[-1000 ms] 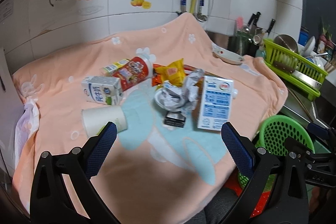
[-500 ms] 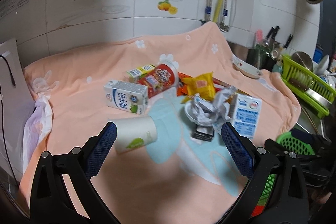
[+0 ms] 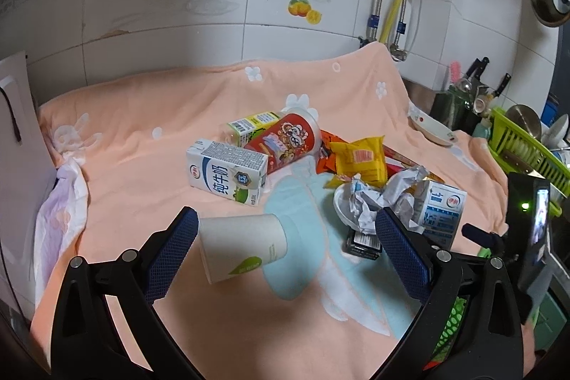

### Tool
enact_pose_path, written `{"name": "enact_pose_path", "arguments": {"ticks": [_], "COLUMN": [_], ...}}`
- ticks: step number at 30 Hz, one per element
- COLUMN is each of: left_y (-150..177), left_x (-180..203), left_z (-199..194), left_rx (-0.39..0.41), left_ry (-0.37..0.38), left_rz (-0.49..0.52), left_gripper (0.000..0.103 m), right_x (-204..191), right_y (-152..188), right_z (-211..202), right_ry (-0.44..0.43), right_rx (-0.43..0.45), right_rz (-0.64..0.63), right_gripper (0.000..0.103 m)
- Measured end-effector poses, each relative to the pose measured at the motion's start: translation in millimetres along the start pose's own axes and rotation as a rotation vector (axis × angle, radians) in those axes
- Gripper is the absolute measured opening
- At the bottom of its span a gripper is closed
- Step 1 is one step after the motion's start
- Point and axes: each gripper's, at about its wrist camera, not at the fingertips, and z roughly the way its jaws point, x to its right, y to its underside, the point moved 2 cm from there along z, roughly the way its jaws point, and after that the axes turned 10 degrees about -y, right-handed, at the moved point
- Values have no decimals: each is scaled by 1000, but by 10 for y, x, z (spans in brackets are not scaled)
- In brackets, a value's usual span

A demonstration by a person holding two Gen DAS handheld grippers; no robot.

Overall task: Collect trash
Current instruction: 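Grasp the white Yili milk carton with the right gripper while the left gripper reaches for crumpled foil, then drop the carton into the green basket with the right gripper while the left gripper drops the foil there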

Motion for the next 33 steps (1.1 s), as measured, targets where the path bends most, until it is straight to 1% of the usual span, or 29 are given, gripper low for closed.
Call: {"name": "enact_pose_path", "arguments": {"ticks": [2, 3, 6, 13, 19, 23, 25, 27, 29, 33], "left_y": [-15, -20, -33, 0, 54, 58, 66, 79, 83, 92], "left_x": [28, 48, 138, 483, 791, 1030, 1128, 1232, 1292, 1341], "left_z": [48, 71, 135, 217, 334, 429, 480, 577, 673, 873], "left_rx": [-7, -11, -25, -39, -46, -36, -36, -44, -66, -111], "left_ry": [10, 18, 55, 151, 191, 220, 235, 230, 239, 239], "left_rz": [3, 8, 33, 125, 212, 293, 332, 374, 391, 406], "left_gripper": [98, 98, 98, 98, 97, 92, 87, 83, 79, 65], "right_x": [10, 17, 49, 109, 286, 471, 557, 632, 709, 851], "right_y": [-19, -21, -13, 72, 179, 249, 290, 330, 382, 491], "right_z": [80, 114, 151, -8, -312, -589, -722, -823, -927, -1080], "right_ry": [5, 0, -22, -41, -52, -43, -38, -26, -15, 9], "right_rx": [-12, -23, -37, -15, 13, 48, 60, 68, 75, 82], "right_rz": [4, 8, 16, -4, 0, 21, 33, 42, 50, 74], "right_gripper": [94, 86, 75, 73, 73, 73, 73, 73, 73, 74]}}
